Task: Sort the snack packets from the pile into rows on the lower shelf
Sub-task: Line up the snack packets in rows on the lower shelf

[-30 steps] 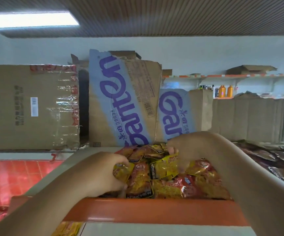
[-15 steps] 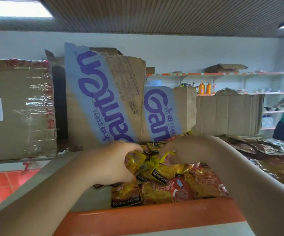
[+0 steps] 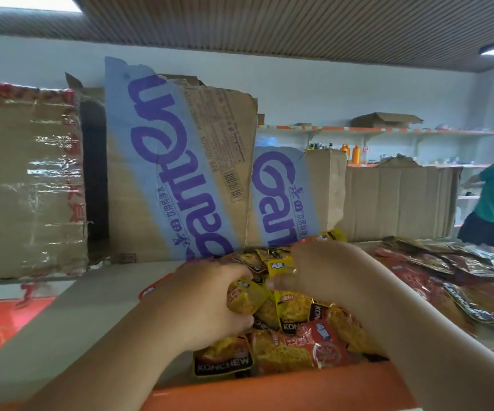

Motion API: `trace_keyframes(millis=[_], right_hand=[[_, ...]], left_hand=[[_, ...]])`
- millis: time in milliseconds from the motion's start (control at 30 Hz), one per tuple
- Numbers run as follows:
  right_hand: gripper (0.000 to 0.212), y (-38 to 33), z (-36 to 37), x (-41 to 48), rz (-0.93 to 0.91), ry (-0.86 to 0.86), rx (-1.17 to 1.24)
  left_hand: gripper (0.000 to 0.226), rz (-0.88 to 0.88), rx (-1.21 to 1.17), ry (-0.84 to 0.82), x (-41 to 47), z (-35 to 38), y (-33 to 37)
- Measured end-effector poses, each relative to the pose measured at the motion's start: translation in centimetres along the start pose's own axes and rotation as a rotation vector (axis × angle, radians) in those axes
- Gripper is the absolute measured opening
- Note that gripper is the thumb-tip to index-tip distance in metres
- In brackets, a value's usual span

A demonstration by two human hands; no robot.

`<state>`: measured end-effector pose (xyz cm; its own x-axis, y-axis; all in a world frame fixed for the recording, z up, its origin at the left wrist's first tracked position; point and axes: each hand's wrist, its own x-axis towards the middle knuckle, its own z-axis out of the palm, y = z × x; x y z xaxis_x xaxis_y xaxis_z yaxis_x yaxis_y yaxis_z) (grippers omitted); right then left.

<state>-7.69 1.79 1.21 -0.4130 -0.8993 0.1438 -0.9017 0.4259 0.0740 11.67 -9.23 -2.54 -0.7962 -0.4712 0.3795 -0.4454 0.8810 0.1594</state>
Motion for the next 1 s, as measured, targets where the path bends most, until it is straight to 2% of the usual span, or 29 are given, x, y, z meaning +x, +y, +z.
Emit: trace_keyframes(millis=[67, 133, 233, 400, 533, 633, 833, 1000], right_hand=[[0.07, -1.0, 0.0, -0.1, -0.018, -0.133, -0.004], [0.054, -1.6, -0.1, -0.2, -0.042, -0.149, 0.008], [0.034, -1.4, -0.5, -0.3, -0.069, -0.051, 0.028], [0.033, 0.1, -1.2, -0.4, -0.071, 0.209, 0.289], [0.029, 1.0, -1.8, -0.8, -0.089, 0.502, 0.597], [0.031, 1.6, -2.6, -1.8, -0.128, 0.671, 0.74], [0.032, 1.8, -4.6, -4.4, -0.248, 0.855, 0.849], [0.03, -0.5, -4.8, -5.7, -0.395, 0.878, 0.991]], left_hand=[[0.08, -0.036, -0.019, 0.019, -0.1, 0.2, -0.1], [0.081, -0.057, -0.025, 0.025, -0.2, 0.3, -0.2], [0.08, -0.096, -0.027, 0.013, -0.3, 0.3, -0.2], [0.067, -0.129, -0.079, 0.038, -0.2, 0.0, 0.1], [0.059, -0.12, -0.096, 0.238, -0.3, -0.5, 0.2], [0.059, -0.078, -0.074, 0.412, -0.3, -1.3, 0.6], [0.056, -0.01, 0.002, 0.711, -1.8, -3.8, 2.5], [0.051, -0.007, 0.061, 0.846, -5.2, -6.1, 3.5]])
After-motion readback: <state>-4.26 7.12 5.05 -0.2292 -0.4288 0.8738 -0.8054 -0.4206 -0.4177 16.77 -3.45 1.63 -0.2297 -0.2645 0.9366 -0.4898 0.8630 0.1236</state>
